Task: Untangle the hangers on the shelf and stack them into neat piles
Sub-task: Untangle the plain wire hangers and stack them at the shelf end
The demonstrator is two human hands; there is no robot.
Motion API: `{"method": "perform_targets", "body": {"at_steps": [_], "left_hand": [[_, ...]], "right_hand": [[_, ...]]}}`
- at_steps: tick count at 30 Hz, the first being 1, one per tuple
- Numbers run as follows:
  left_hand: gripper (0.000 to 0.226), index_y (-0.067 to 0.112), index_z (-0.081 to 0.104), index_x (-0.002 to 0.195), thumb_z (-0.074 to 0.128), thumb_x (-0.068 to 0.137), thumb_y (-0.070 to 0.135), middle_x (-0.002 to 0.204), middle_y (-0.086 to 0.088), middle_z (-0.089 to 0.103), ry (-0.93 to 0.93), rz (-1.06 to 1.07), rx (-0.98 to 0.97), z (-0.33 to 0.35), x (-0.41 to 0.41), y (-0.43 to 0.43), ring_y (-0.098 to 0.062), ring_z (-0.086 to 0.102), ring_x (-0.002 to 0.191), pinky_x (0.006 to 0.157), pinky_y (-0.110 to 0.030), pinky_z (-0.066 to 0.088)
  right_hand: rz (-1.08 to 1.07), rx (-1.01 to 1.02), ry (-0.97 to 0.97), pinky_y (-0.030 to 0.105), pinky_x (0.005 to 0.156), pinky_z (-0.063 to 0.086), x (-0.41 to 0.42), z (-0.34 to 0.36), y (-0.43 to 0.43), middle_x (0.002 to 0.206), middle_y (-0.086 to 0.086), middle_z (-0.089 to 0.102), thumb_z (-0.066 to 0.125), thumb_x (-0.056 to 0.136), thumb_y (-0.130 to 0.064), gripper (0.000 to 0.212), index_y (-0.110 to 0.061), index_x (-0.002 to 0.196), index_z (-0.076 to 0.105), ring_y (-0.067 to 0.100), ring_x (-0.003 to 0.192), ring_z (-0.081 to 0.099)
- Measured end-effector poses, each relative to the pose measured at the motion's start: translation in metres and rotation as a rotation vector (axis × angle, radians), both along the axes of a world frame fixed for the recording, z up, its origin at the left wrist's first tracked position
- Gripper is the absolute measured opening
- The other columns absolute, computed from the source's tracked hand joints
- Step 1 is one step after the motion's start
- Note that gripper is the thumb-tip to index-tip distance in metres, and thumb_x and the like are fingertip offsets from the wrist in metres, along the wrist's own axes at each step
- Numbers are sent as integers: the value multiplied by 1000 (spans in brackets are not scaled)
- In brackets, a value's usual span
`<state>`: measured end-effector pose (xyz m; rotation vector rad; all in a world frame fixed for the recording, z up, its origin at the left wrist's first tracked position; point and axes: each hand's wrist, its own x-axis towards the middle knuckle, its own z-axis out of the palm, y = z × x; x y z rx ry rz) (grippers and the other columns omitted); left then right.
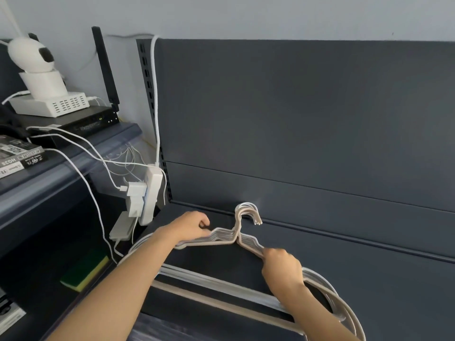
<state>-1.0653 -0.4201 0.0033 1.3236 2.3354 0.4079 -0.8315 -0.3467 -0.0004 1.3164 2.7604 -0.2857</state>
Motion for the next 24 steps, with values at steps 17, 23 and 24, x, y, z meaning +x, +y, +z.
{"method": "perform_targets", "body": {"at_steps": [17, 23, 24], "left_hand": [[3, 20, 58, 82, 61, 82, 19, 84, -2, 64, -18, -96, -220, -10, -2, 32, -18, 63, 75, 64, -29, 48], [21, 26, 50, 69, 59, 86, 17, 70, 1, 62, 12, -56, 74, 23, 0, 34, -14, 62, 61, 66, -35, 51], [23, 27, 49, 69, 59, 87, 17, 71, 0, 61, 35, -53, 117, 28, 0, 38, -16, 61, 63, 66, -36, 51]], "right_hand": [[16, -7, 205, 24, 61, 35, 9, 9, -4, 85, 2, 51, 40, 91, -6, 22, -13, 102, 58, 23, 78, 50], [33, 51, 333, 21, 61, 33, 14, 25, -3, 83, -2, 43, 41, 89, -4, 21, -12, 97, 59, 17, 73, 41], [29, 61, 345, 21, 61, 33, 12, 28, 1, 83, -1, 43, 41, 89, -4, 21, -12, 97, 59, 17, 73, 41]]}}
